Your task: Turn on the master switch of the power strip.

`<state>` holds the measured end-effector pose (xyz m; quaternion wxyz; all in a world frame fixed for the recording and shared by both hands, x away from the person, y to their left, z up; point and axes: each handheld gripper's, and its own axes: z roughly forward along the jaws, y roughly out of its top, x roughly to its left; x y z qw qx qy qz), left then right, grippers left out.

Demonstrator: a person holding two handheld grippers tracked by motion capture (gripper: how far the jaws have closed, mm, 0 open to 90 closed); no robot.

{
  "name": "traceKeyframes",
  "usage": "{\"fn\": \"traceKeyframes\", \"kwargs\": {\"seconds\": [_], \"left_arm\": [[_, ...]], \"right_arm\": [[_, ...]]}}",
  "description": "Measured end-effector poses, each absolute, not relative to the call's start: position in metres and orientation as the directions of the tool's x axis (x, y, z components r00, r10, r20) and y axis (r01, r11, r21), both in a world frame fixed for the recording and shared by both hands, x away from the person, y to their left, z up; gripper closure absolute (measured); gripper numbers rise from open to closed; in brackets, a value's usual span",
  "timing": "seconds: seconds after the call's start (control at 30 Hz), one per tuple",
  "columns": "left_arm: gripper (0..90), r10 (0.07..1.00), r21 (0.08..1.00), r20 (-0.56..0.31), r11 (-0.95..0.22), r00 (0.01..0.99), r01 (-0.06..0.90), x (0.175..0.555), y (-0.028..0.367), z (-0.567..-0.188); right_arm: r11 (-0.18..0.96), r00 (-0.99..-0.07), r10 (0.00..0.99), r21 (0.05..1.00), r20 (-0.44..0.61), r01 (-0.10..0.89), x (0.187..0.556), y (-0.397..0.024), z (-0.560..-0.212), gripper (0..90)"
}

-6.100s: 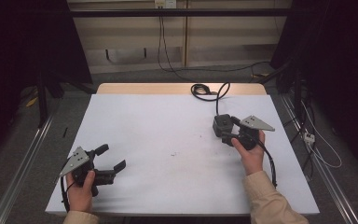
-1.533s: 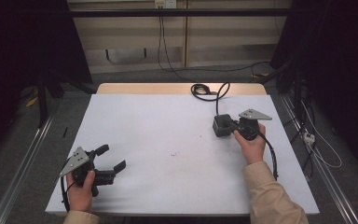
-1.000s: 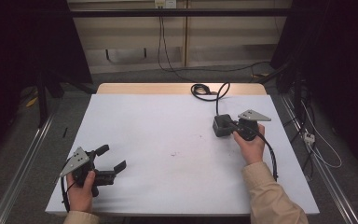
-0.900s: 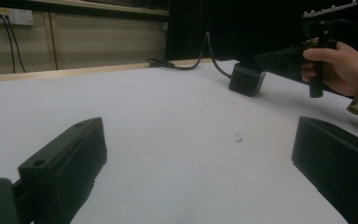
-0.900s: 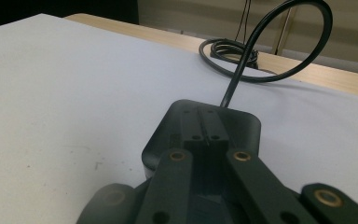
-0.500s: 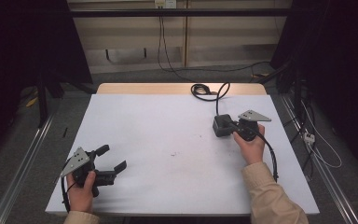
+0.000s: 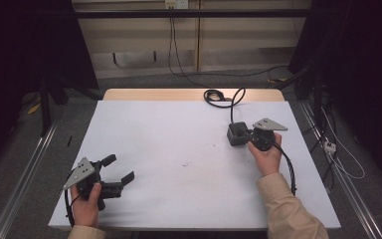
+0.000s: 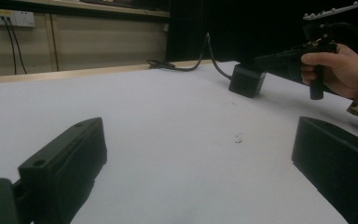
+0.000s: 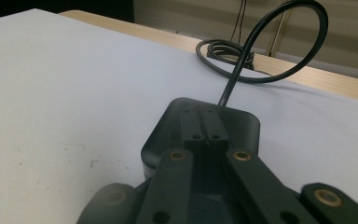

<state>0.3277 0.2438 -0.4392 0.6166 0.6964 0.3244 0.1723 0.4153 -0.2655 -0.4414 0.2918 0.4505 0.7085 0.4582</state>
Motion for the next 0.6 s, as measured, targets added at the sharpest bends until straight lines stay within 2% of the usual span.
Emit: {"fn": "traceKeyframes", "kwargs": {"seconds": [0.6], "left_arm": [[2.8, 0.662, 0.971, -0.155, -0.035, 0.733, 0.237, 0.3291, 0.2427, -0.4396]], "right_arm": [[0.18, -0.428, 0.904, 0.912, -0.006, 0.369, 0.4151, -0.2665, -0.4415, 90.0]]}}
